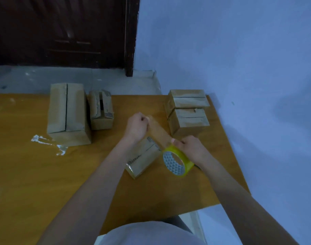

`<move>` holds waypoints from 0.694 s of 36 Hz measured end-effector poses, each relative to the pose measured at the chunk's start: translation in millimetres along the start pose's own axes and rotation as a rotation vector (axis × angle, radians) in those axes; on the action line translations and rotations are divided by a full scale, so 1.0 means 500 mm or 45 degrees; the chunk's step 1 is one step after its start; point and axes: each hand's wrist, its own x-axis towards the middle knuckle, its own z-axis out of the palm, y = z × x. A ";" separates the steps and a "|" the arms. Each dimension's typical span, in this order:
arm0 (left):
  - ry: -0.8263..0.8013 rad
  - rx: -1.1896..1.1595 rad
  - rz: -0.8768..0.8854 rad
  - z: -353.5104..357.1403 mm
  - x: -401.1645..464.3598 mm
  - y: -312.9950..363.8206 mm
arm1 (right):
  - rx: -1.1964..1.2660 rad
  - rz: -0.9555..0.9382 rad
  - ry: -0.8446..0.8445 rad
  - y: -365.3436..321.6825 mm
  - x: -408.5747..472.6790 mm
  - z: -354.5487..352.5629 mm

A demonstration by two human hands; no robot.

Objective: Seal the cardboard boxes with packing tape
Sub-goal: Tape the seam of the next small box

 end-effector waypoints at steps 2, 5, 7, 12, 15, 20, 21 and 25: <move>-0.003 0.026 -0.019 0.006 -0.009 -0.008 | -0.047 -0.099 0.033 0.012 -0.004 0.006; 0.024 0.050 -0.088 0.014 -0.010 -0.040 | 0.016 -0.227 -0.020 0.034 -0.016 0.014; 0.036 0.113 -0.128 0.018 -0.012 -0.061 | 0.141 -0.242 -0.143 0.052 -0.024 0.025; 0.063 0.317 -0.048 0.047 -0.028 -0.073 | 0.224 -0.204 -0.080 0.075 -0.038 0.043; 0.097 0.359 -0.023 0.065 -0.025 -0.065 | 0.077 -0.166 0.005 0.065 -0.030 0.041; 0.124 0.353 0.025 0.080 -0.014 -0.071 | -0.056 -0.063 0.012 0.056 -0.027 0.051; 0.123 0.352 0.044 0.082 -0.013 -0.075 | -0.064 -0.048 0.013 0.055 -0.025 0.055; 0.161 0.259 0.124 0.090 -0.009 -0.100 | -0.041 -0.003 -0.025 0.051 -0.014 0.069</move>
